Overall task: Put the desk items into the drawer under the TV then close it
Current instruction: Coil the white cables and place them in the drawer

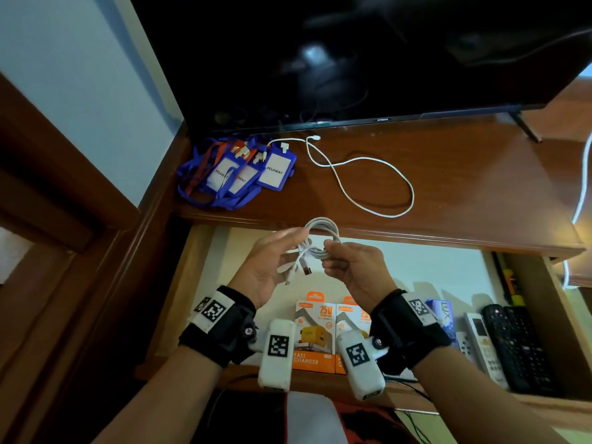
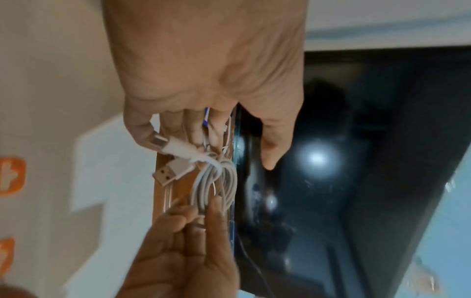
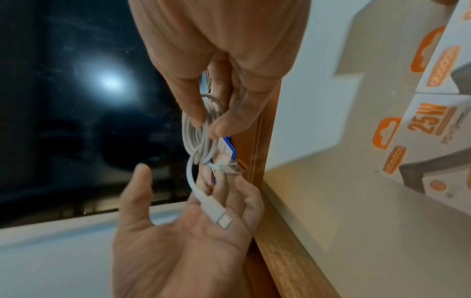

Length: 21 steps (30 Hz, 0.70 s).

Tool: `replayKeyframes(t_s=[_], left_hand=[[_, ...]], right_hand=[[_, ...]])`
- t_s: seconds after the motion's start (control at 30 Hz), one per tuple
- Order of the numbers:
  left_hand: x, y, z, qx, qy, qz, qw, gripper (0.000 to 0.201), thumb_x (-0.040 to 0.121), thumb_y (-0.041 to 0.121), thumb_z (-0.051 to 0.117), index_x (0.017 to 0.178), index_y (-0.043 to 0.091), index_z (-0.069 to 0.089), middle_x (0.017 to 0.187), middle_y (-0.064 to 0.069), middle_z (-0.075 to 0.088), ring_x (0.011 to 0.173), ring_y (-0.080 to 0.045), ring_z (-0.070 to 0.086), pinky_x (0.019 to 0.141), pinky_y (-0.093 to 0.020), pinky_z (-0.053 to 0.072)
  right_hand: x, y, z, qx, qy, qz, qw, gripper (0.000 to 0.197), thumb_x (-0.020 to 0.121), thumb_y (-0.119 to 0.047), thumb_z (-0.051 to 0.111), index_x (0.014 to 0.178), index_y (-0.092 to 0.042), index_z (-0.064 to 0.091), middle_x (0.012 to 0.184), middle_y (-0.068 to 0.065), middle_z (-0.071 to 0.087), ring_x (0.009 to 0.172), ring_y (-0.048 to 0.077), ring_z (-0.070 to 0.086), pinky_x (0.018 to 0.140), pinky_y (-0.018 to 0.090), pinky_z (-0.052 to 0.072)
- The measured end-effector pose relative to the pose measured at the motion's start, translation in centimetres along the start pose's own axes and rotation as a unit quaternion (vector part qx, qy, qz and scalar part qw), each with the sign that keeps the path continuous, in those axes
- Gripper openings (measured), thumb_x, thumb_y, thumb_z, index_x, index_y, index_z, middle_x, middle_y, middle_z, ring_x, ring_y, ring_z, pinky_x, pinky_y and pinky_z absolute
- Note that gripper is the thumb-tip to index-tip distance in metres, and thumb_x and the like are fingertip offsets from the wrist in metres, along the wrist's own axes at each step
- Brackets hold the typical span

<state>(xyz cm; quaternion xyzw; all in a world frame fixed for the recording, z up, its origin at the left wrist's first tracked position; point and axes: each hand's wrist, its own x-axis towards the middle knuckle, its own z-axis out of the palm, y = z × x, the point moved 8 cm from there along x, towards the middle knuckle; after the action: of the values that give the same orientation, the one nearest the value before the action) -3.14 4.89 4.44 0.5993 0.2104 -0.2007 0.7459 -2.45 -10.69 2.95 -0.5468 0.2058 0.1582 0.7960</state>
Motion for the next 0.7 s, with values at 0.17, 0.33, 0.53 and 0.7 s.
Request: replayKeyframes(t_s=[0.17, 0.33, 0.53, 0.7], left_hand=[[0.2, 0.9, -1.0, 0.133, 0.023, 0.107, 0.985, 0.031, 0.079, 0.010, 0.074, 0.107, 0.023, 0.069, 0.100, -0.001, 0.073, 0.084, -0.011, 0.063, 0.067, -0.022, 0.046], [0.4, 0.8, -3.0, 0.107, 0.019, 0.127, 0.986, 0.009, 0.082, 0.008, 0.070, 0.087, 0.015, 0.074, 0.071, 0.000, 0.070, 0.067, -0.015, 0.053, 0.064, -0.026, 0.044], [1.3, 1.3, -7.8, 0.205, 0.016, 0.068, 0.976, 0.021, 0.072, 0.021, 0.081, 0.091, 0.015, 0.074, 0.090, 0.005, 0.072, 0.085, -0.003, 0.065, 0.078, -0.012, 0.048], [3.5, 7.5, -15.2, 0.340, 0.203, 0.158, 0.905, 0.009, 0.082, 0.026, 0.070, 0.089, 0.022, 0.073, 0.090, 0.005, 0.068, 0.085, -0.006, 0.061, 0.071, -0.013, 0.043]], right_hand=[[-0.2, 0.5, 0.7, -0.007, -0.003, -0.005, 1.000, 0.023, 0.082, -0.011, 0.069, 0.089, 0.010, 0.065, 0.069, 0.017, 0.061, 0.052, 0.019, 0.058, 0.052, 0.025, 0.052], [-0.1, 2.3, 2.5, 0.041, -0.035, 0.095, 0.994, 0.017, 0.087, -0.015, 0.062, 0.083, 0.002, 0.061, 0.061, 0.014, 0.056, 0.045, 0.021, 0.051, 0.045, 0.026, 0.045], [1.1, 5.2, 4.0, -0.023, -0.069, 0.140, 0.987, 0.019, 0.086, -0.016, 0.062, 0.093, 0.002, 0.061, 0.064, 0.012, 0.056, 0.050, 0.020, 0.052, 0.046, 0.027, 0.044], [2.1, 7.1, 4.2, -0.092, -0.061, 0.143, 0.984, 0.014, 0.085, -0.010, 0.064, 0.079, 0.003, 0.062, 0.070, 0.013, 0.054, 0.057, 0.023, 0.053, 0.055, 0.030, 0.043]])
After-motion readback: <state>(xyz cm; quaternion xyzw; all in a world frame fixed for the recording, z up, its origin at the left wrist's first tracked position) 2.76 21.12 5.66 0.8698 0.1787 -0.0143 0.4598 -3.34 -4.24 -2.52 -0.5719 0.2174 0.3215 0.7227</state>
